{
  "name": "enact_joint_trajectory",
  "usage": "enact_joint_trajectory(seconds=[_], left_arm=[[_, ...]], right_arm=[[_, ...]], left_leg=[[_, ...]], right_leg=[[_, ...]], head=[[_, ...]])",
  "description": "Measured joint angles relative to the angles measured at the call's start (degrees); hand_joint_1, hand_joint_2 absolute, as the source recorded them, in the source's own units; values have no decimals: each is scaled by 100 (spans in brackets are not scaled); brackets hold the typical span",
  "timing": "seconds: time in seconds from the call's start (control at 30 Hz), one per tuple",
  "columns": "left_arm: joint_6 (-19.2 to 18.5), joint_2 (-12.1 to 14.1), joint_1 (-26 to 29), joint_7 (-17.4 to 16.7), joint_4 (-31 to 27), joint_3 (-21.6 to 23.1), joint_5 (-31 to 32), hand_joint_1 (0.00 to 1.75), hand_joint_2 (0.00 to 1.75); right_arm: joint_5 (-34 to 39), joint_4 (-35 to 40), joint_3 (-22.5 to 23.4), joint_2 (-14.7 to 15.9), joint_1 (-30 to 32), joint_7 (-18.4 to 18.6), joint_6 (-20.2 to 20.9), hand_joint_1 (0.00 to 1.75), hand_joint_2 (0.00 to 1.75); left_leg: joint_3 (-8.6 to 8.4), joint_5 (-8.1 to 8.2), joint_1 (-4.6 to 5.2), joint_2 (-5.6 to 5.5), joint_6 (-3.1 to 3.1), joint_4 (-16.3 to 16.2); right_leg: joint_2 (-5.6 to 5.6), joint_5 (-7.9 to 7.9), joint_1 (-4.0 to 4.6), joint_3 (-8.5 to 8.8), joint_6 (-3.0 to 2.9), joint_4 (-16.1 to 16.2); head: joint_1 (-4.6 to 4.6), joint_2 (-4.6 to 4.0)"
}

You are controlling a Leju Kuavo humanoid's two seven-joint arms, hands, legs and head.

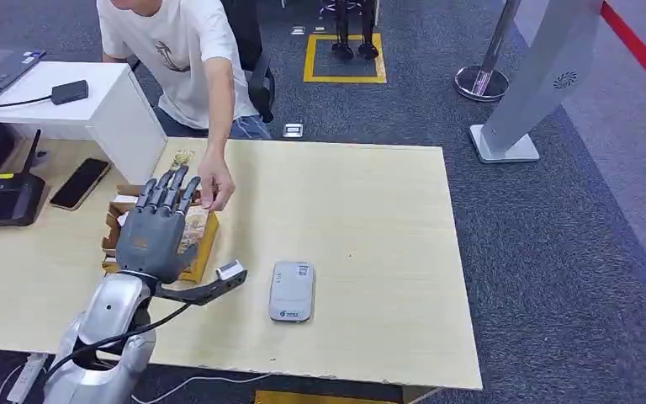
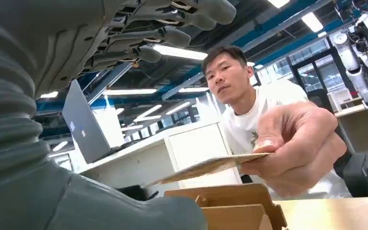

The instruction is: Pass the card to the sensor for recognition and then transmit it.

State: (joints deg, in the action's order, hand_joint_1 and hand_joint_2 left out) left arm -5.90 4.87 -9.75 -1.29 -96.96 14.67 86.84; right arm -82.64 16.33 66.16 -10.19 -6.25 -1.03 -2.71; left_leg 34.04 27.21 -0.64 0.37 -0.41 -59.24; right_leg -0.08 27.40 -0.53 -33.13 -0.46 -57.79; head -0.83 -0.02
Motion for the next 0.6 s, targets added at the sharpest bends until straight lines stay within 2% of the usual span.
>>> enact_joint_trajectory(seconds=[0.6], left_arm=[[-74,-107,205,-85,-201,4,18,0,175]], right_arm=[[33,0,4,0,0,35,-22,0,175]], left_leg=[[0,0,0,0,0,0]], right_leg=[[0,0,0,0,0,0]], head=[[-2,0]])
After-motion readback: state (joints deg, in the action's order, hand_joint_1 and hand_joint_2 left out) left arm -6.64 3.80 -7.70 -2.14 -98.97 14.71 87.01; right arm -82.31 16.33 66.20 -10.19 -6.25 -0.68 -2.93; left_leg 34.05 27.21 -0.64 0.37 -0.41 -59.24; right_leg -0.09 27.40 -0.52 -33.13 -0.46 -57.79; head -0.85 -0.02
